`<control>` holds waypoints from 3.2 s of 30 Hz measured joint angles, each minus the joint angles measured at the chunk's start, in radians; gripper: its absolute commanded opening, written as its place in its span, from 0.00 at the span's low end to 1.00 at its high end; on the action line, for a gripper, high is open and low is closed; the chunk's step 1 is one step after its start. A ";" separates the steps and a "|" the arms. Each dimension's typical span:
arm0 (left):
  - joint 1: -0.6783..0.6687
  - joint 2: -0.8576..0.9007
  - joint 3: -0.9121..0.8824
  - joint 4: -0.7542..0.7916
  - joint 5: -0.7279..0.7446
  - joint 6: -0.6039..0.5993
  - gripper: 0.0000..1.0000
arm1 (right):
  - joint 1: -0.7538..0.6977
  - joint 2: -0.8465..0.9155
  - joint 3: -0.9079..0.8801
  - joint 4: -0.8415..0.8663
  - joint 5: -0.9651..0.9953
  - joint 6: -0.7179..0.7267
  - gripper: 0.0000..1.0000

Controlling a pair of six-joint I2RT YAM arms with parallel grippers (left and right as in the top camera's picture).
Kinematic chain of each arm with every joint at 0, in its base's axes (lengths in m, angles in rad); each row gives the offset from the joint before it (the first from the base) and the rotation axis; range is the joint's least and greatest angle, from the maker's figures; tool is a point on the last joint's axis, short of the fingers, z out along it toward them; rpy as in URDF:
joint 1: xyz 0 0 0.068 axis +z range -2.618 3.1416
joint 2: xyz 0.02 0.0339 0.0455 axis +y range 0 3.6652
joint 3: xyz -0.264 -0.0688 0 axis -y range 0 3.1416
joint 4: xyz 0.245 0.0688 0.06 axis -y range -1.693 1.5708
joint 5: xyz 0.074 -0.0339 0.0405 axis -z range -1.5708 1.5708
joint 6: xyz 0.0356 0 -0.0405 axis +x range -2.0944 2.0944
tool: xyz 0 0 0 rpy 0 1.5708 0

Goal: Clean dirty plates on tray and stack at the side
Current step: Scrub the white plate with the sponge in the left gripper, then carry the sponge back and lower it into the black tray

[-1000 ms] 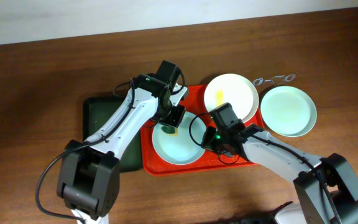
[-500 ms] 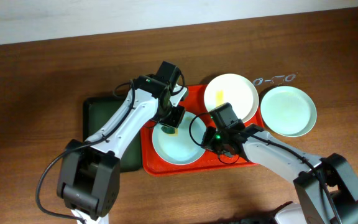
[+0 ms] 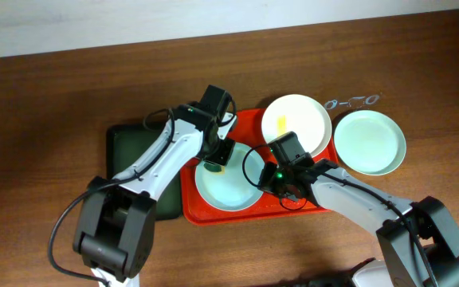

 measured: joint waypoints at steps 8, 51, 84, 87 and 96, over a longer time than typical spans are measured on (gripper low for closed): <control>0.000 0.000 -0.123 0.089 -0.004 -0.040 0.00 | 0.000 0.000 0.000 0.000 0.000 0.000 0.04; -0.030 0.093 0.068 0.014 -0.090 -0.060 0.00 | 0.000 0.000 0.000 -0.001 0.000 0.000 0.04; -0.027 0.005 0.065 -0.033 -0.126 -0.045 0.00 | 0.000 0.000 0.000 -0.001 0.000 0.000 0.04; -0.027 0.053 0.064 -0.023 -0.148 -0.061 0.00 | 0.000 0.000 0.000 -0.001 0.000 0.000 0.04; -0.028 0.138 0.058 -0.140 0.112 0.023 0.00 | 0.000 0.000 0.000 -0.001 0.000 0.000 0.04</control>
